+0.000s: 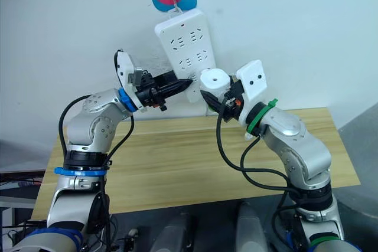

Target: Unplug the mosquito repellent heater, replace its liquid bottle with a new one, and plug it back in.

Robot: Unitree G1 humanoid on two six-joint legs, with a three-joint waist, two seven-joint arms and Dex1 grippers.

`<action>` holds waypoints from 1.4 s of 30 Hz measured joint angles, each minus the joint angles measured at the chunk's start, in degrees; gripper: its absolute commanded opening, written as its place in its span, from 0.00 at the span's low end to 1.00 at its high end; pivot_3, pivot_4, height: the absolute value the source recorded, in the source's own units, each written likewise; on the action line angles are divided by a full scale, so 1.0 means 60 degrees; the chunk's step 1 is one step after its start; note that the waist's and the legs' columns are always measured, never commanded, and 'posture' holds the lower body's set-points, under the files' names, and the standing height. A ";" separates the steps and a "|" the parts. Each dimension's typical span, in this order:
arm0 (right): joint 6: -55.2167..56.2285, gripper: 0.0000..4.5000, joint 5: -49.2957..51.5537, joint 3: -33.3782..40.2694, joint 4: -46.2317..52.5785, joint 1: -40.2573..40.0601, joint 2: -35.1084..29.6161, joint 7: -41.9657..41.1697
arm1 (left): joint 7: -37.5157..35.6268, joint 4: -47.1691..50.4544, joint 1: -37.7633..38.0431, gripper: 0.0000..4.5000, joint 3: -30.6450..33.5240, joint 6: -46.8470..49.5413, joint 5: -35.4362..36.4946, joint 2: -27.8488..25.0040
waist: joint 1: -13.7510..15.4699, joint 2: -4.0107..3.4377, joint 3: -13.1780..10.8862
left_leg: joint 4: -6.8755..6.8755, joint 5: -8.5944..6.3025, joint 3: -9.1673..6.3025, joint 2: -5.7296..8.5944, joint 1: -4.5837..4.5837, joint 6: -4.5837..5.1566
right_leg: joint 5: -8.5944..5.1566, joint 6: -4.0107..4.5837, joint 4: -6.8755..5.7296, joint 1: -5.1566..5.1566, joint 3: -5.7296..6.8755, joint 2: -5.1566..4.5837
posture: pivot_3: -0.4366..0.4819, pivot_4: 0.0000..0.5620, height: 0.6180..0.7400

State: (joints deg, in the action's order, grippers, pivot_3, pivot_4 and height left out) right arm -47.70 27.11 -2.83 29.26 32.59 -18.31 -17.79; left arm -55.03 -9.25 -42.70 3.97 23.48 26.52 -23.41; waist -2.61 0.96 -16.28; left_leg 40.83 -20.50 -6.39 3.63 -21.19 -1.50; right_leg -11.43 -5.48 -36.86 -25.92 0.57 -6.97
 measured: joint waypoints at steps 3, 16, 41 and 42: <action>0.0066 0.69 -0.0028 -0.0019 -0.0057 0.0000 0.0028 0.0002 | 0.0021 0.0000 0.0000 0.28 0.0003 0.0015 -0.0004 -0.0009 | -0.0001 0.0000 0.0000 | 0.0000 0.0000 0.0001 -0.0001 0.0006 0.0000 | 0.0000 0.0000 0.0002 0.0000 0.0001 0.0000 | 0.44 0.47 1.00; 0.0725 0.69 -0.0521 -0.0513 -0.1045 0.0749 -0.0845 -0.1090 | 0.0114 0.0049 0.0075 0.28 0.0075 0.0018 -0.0049 -0.0040 | -0.0048 0.0000 0.0000 | 0.0002 0.0000 0.0011 -0.0007 0.0022 0.0000 | 0.0000 0.0000 0.0001 0.0000 -0.0005 -0.0002 | 0.44 0.46 1.00; 0.1407 0.69 -0.1880 -0.1118 -0.1888 0.1126 0.0062 -0.1120 | 0.0352 0.0197 0.0259 0.28 0.0379 0.0012 -0.0314 -0.0163 | -0.0145 0.0000 0.0006 | 0.0004 0.0007 0.0040 -0.0028 0.0052 -0.0012 | 0.0021 0.0031 -0.0019 -0.0014 -0.0009 -0.0001 | 0.46 0.46 1.00; 0.1234 0.69 -0.1693 -0.0903 -0.1952 0.1126 0.0325 -0.1091 | 0.0352 0.0196 0.0262 0.28 0.0410 0.0017 -0.0328 -0.0177 | -0.0150 -0.0001 0.0006 | 0.0005 0.0011 0.0049 -0.0031 0.0052 -0.0019 | 0.0033 0.0037 -0.0020 -0.0021 -0.0008 -0.0001 | 0.46 0.46 1.00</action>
State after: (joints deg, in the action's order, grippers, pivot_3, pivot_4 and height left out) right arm -40.29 16.95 -8.24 17.55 39.35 -16.36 -24.33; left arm -52.92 -8.08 -41.13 6.43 23.58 24.55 -24.47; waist -3.51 0.96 -16.24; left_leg 40.85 -20.43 -6.09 3.45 -20.88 -1.61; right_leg -11.24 -5.26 -36.98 -26.05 0.52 -6.98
